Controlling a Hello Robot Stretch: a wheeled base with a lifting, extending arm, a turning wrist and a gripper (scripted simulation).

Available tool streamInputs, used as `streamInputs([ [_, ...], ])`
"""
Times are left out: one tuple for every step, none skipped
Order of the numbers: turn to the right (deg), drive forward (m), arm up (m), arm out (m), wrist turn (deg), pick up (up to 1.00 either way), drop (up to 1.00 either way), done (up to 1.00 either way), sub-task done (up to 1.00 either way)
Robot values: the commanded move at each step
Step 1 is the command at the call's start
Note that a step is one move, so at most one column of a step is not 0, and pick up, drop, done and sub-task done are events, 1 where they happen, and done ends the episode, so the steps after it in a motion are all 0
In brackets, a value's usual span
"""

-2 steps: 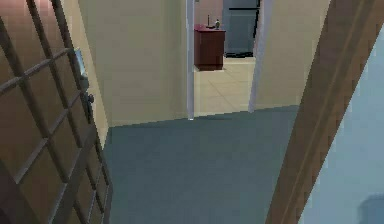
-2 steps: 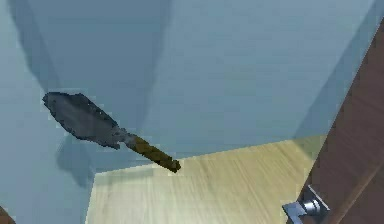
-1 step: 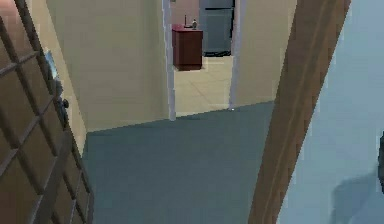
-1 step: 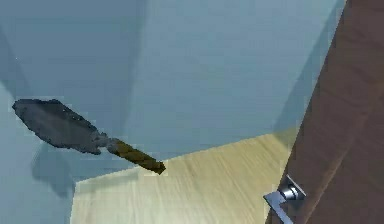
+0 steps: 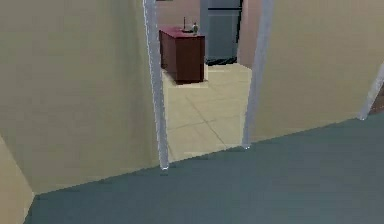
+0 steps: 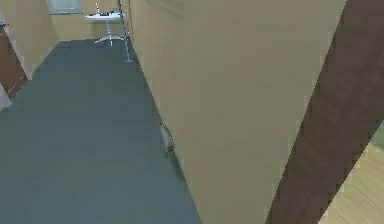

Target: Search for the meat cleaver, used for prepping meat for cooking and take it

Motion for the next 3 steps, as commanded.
streamInputs([
  [9.0, 0.00, 0.00, 0.00, 0.0, 0.00, 0.00, 0.00, 0.00],
  [0.0, 1.00, 0.00, 0.00, 0.0, 0.00, 0.00, 0.00, 0.00],
  [0.0, 0.50, 0.00, 0.00, 0.0, 0.00, 0.00, 0.00, 0.00],
])
